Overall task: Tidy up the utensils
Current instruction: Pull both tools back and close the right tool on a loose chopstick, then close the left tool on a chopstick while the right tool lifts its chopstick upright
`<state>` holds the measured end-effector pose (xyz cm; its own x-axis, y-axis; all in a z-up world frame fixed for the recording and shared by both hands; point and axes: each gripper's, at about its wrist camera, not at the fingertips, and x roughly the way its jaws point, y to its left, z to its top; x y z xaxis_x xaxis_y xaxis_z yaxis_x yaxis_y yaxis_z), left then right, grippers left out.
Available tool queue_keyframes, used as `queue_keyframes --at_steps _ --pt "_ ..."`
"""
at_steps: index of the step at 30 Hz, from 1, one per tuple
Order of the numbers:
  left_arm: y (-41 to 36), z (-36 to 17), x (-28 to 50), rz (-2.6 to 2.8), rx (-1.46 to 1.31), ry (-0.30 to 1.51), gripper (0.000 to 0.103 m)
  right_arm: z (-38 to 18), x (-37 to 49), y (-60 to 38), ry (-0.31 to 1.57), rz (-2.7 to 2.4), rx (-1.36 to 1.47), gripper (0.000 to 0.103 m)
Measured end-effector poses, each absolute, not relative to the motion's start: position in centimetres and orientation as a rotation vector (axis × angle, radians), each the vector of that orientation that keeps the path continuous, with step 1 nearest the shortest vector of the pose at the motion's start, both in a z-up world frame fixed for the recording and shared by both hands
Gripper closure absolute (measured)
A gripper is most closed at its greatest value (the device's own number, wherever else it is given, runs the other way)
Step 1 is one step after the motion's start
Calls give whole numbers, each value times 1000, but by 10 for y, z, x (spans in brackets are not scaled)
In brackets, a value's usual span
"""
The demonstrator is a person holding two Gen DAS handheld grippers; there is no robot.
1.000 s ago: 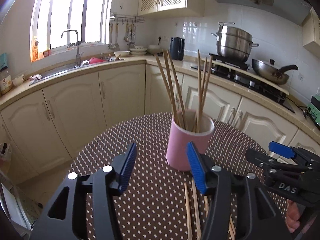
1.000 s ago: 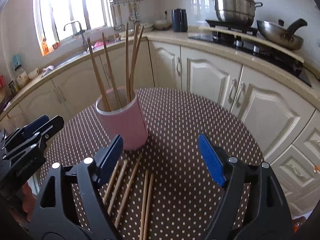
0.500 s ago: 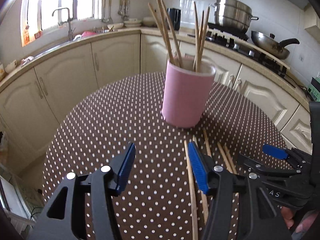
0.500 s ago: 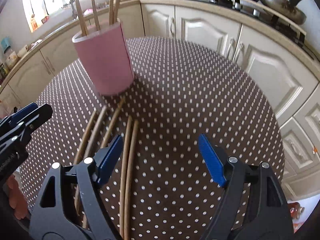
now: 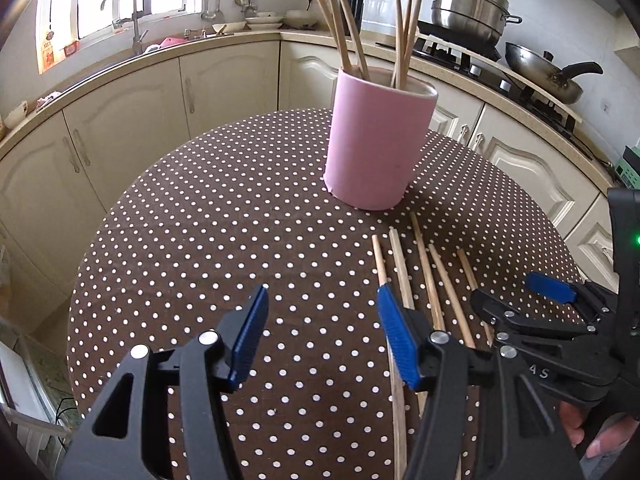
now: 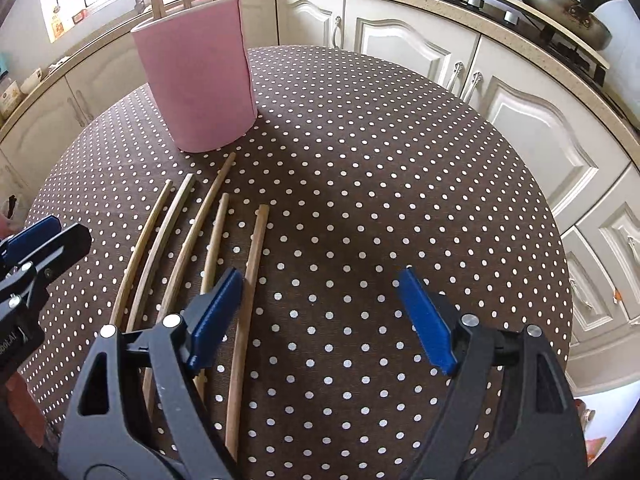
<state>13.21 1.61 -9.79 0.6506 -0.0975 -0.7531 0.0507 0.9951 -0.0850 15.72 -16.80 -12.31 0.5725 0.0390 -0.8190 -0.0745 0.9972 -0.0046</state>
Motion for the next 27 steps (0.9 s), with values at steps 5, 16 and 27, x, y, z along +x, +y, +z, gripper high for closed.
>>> queue_keyframes --at_steps 5,16,27 --pt "15 -104 130 -87 -68 874 45 -124 145 -164 927 101 -56 30" --pt "6 -114 128 -129 -41 907 44 -120 127 -157 884 224 -38 93" --pt "-19 -116 137 -122 1 934 43 -120 137 -177 888 258 72 95"
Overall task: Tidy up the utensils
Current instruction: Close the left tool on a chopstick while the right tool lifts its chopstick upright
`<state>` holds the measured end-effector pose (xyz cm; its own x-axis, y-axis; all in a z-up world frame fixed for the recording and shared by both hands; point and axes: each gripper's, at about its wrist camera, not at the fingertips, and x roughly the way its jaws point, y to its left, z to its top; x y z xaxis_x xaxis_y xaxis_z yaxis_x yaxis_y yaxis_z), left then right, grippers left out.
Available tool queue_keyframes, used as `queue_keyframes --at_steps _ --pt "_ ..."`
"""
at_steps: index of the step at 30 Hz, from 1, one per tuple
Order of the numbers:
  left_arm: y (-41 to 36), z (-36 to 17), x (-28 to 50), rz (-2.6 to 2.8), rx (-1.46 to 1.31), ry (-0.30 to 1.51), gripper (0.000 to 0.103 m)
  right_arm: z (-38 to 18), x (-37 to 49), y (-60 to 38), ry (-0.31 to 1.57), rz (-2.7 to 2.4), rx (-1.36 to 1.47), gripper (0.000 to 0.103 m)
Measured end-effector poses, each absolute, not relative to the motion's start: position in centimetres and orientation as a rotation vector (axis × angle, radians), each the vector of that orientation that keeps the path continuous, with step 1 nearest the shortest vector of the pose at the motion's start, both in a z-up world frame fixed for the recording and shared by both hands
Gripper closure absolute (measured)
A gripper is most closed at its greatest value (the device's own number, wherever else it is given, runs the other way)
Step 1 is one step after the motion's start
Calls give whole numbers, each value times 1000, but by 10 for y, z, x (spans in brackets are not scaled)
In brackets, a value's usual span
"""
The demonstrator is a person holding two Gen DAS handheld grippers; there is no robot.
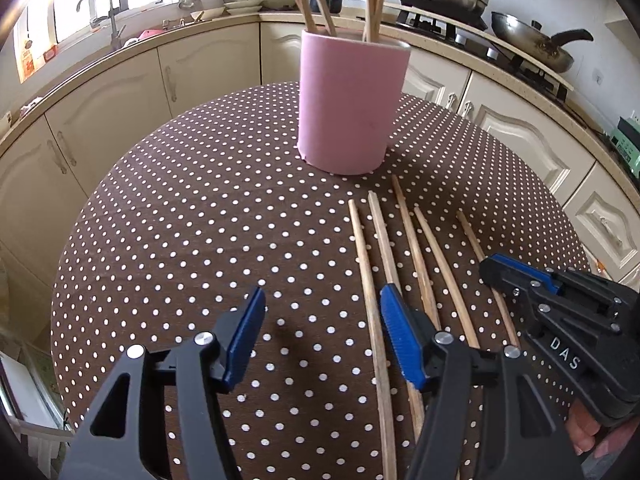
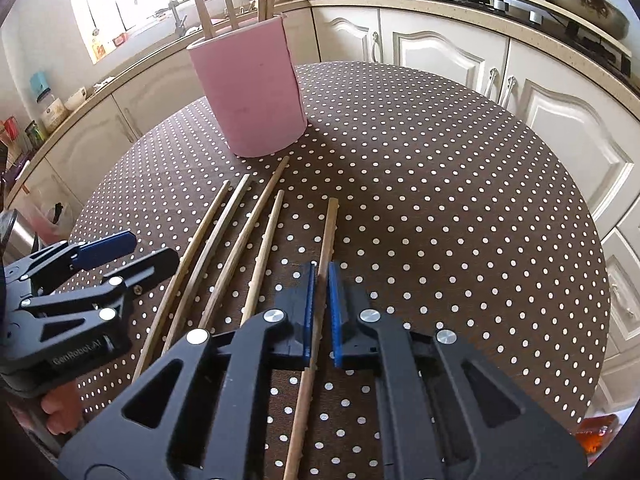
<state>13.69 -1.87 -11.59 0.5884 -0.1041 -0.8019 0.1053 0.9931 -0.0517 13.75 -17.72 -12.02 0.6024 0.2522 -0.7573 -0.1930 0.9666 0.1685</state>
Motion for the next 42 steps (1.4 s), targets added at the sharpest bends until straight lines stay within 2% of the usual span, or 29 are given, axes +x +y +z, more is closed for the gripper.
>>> queue_keyframes --at_steps 11,12,13,14,30,42 --pt "-42 -122 151 -14 103 956 44 -121 140 -186 894 278 138 95" --pt "-42 -122 151 -28 99 953 60 -121 140 -188 895 281 142 95" --pt "-45 -122 152 -61 82 946 84 -120 138 -187 894 281 144 95" --pt "-47 -121 151 -51 85 939 96 -120 138 -187 894 281 145 95" --pt "-7 -123 150 -78 -74 903 97 -114 129 -190 858 246 177 97" --pt "2 -95 127 -77 -74 780 97 -86 113 -195 771 229 180 97"
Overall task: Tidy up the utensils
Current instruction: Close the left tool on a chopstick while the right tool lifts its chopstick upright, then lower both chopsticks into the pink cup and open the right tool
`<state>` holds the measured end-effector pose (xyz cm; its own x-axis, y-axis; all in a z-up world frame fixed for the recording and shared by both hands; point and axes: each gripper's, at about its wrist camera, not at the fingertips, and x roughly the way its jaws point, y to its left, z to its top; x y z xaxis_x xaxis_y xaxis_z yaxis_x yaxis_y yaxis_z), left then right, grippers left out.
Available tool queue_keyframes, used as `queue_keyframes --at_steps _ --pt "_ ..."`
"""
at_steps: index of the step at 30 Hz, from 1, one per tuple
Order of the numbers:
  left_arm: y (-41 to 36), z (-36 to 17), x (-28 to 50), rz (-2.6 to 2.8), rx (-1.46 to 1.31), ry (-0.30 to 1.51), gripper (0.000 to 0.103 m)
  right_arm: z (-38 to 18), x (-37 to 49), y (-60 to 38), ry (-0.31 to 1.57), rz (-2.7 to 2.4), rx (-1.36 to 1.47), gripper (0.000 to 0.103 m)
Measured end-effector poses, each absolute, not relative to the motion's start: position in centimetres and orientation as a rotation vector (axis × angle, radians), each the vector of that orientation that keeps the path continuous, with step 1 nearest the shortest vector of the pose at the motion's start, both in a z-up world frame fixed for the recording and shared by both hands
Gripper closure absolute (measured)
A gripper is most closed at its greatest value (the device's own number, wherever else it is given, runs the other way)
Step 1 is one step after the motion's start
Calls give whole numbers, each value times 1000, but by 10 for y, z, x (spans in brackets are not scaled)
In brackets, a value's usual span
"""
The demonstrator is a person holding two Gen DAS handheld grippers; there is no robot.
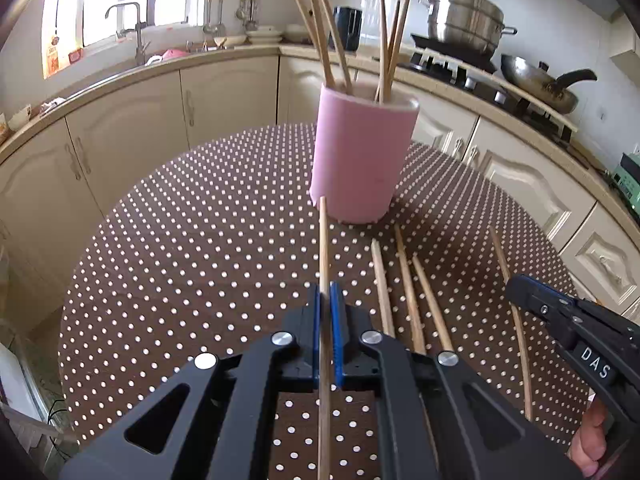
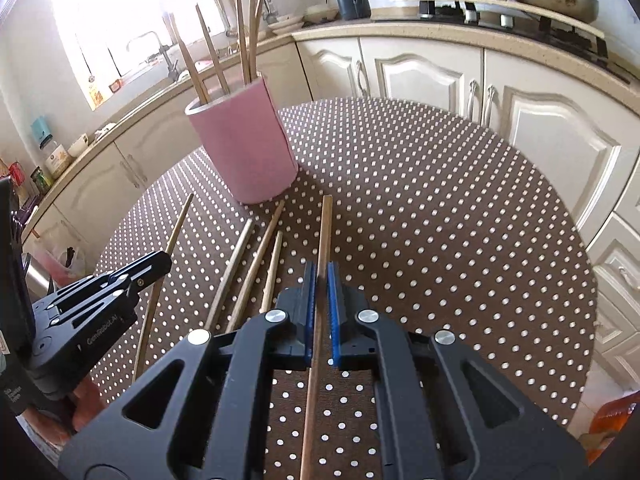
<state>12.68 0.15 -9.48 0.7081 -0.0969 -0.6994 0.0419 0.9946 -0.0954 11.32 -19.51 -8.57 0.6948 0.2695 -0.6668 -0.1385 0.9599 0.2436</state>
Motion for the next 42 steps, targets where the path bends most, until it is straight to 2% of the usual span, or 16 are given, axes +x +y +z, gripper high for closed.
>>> queue_keyframes --at_steps 20,42 --pt "3 -19 91 -103 -97 553 97 -18 95 -194 593 235 138 97" --pt "11 34 103 -76 -88 433 97 36 115 -188 449 235 126 98"
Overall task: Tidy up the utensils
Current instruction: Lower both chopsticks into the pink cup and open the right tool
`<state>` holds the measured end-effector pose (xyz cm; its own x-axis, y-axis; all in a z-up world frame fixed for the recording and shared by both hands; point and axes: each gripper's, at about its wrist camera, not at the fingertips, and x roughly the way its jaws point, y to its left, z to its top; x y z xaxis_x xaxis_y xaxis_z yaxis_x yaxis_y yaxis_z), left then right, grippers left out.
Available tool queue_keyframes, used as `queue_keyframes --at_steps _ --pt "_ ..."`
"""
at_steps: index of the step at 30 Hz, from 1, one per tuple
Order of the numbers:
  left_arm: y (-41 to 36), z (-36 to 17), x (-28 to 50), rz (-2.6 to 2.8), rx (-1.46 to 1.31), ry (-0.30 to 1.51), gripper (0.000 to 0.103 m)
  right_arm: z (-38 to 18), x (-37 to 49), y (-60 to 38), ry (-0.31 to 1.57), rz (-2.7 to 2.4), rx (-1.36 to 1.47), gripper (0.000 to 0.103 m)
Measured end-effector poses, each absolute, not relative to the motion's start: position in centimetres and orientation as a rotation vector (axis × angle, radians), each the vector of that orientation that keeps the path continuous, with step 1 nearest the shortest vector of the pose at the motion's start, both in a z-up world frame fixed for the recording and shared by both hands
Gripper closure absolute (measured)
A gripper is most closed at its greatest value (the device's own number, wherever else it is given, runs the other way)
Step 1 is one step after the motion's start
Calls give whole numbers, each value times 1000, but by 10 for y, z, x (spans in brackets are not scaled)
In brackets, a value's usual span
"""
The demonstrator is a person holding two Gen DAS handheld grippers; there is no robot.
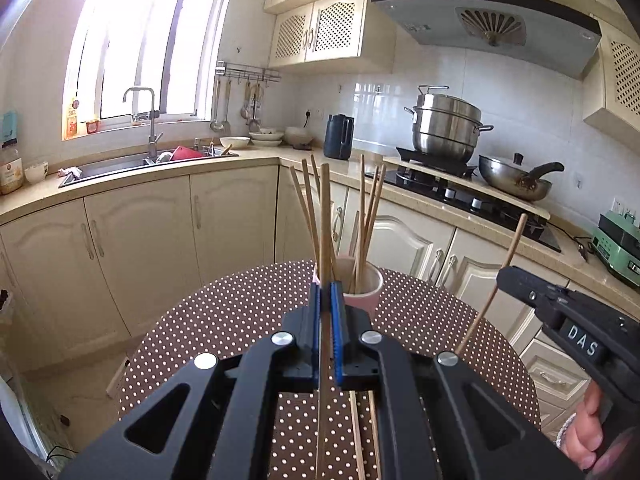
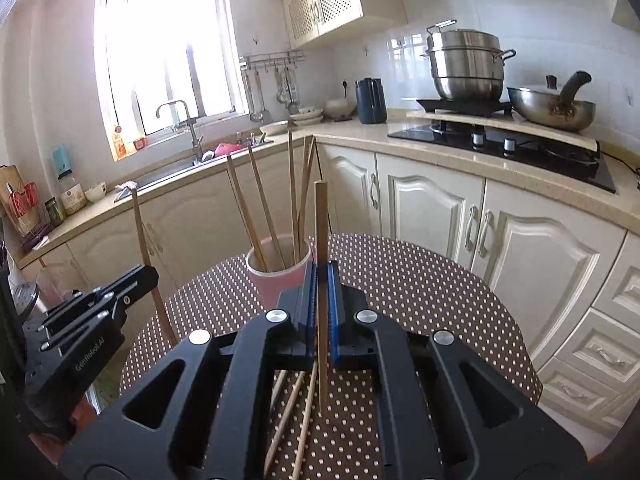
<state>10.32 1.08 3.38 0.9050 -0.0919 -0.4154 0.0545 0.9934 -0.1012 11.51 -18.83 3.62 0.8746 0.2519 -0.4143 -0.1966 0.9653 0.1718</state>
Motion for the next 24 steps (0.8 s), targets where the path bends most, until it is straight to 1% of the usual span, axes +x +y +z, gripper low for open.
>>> queue_keyframes --at_steps 11,17,19,24 --pt "11 63 130 -66 -83 356 97 77 140 -177 367 235 119 98" --pt "7 91 145 -69 -90 277 97 107 150 -170 299 239 103 98" --pt "8 101 150 -68 -101 250 97 116 153 -167 277 243 98 100" --pt "7 118 165 -60 -131 211 97 133 164 -162 234 252 100 100"
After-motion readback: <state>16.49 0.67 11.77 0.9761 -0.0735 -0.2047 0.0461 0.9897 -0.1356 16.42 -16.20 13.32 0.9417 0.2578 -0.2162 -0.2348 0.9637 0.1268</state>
